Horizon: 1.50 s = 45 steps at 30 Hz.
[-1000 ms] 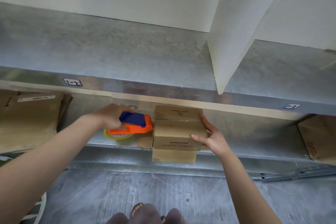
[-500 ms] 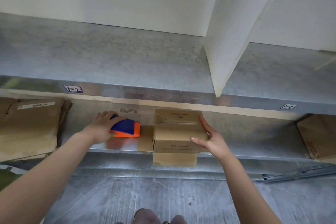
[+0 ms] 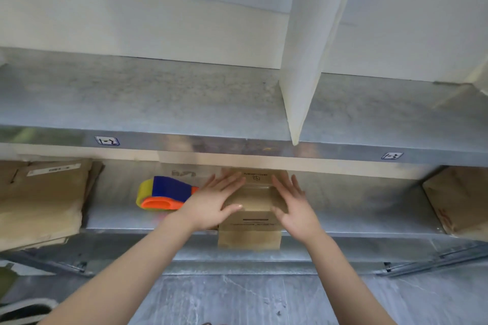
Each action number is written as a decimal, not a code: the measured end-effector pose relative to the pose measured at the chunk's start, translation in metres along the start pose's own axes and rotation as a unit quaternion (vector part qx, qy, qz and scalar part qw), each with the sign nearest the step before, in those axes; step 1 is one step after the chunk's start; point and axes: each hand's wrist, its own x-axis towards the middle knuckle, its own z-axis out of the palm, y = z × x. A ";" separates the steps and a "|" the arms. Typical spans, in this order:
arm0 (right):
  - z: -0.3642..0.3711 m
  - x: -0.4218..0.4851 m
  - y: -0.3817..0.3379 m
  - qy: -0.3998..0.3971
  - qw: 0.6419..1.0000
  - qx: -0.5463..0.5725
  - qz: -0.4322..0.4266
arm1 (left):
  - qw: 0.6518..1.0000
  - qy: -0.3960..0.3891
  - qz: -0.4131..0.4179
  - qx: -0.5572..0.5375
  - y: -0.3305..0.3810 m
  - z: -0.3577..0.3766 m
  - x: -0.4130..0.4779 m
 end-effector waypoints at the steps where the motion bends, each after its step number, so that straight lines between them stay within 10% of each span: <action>1: 0.003 0.001 -0.005 -0.016 0.999 -0.035 -0.006 | 1.000 -0.022 -0.011 0.004 0.001 0.006 0.003; 10: 0.019 0.004 -0.006 -0.029 0.993 -0.116 -0.002 | 0.998 -0.040 0.005 0.053 0.008 0.016 0.007; 20: -0.022 0.009 0.020 -0.102 0.984 -0.144 -0.022 | 0.966 -0.190 -0.091 -0.148 -0.005 -0.025 0.029; 28: 0.014 -0.030 0.007 0.147 0.979 0.069 0.122 | 0.986 0.064 -0.090 -0.127 0.031 0.040 0.000; 33: 0.024 -0.048 -0.007 0.022 0.966 0.242 0.088 | 0.976 0.130 -0.110 -0.136 0.048 0.054 -0.021; 45: 0.027 -0.014 0.000 -0.060 0.997 0.013 0.048 | 0.992 0.090 -0.067 -0.057 0.039 0.055 -0.014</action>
